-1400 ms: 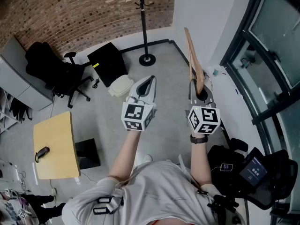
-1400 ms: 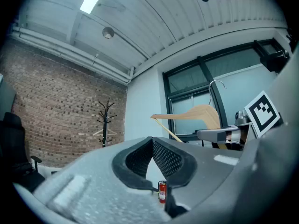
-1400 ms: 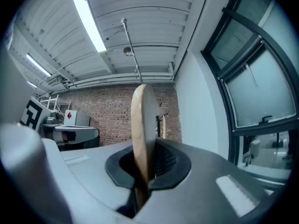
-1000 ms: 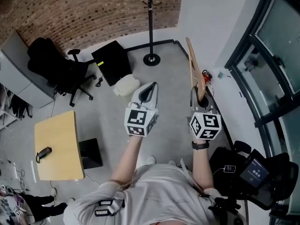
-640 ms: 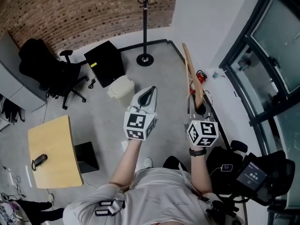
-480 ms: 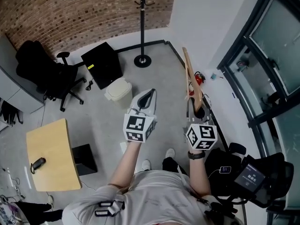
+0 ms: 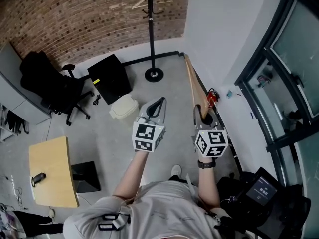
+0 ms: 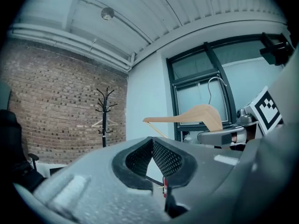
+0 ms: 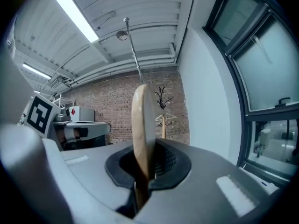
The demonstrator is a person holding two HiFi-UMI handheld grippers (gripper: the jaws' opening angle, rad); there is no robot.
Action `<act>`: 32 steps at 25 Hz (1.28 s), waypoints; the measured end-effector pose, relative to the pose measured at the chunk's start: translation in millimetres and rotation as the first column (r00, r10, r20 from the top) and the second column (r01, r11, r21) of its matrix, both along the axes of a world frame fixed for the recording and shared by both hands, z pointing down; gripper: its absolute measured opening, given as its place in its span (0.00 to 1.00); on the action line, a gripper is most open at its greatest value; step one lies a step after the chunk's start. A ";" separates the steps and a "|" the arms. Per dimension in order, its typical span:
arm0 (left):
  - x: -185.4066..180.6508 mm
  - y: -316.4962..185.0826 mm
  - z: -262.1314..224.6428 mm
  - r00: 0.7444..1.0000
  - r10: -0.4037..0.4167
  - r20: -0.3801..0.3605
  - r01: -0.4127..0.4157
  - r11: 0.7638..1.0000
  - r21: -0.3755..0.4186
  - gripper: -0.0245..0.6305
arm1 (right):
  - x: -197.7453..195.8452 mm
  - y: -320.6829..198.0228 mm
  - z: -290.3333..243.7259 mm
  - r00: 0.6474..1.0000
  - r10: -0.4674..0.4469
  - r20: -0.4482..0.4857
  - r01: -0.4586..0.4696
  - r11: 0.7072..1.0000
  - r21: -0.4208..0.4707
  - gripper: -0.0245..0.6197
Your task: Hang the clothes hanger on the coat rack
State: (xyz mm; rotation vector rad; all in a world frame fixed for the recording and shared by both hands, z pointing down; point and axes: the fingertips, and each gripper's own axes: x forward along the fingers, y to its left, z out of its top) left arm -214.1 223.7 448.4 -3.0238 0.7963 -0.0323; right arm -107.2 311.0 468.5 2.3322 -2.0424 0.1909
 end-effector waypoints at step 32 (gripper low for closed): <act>144.8 -164.6 14.9 0.992 -0.127 -0.009 0.127 0.990 -0.059 0.04 | 125.4 -180.3 19.0 0.976 -0.214 0.041 0.216 0.975 -0.051 0.05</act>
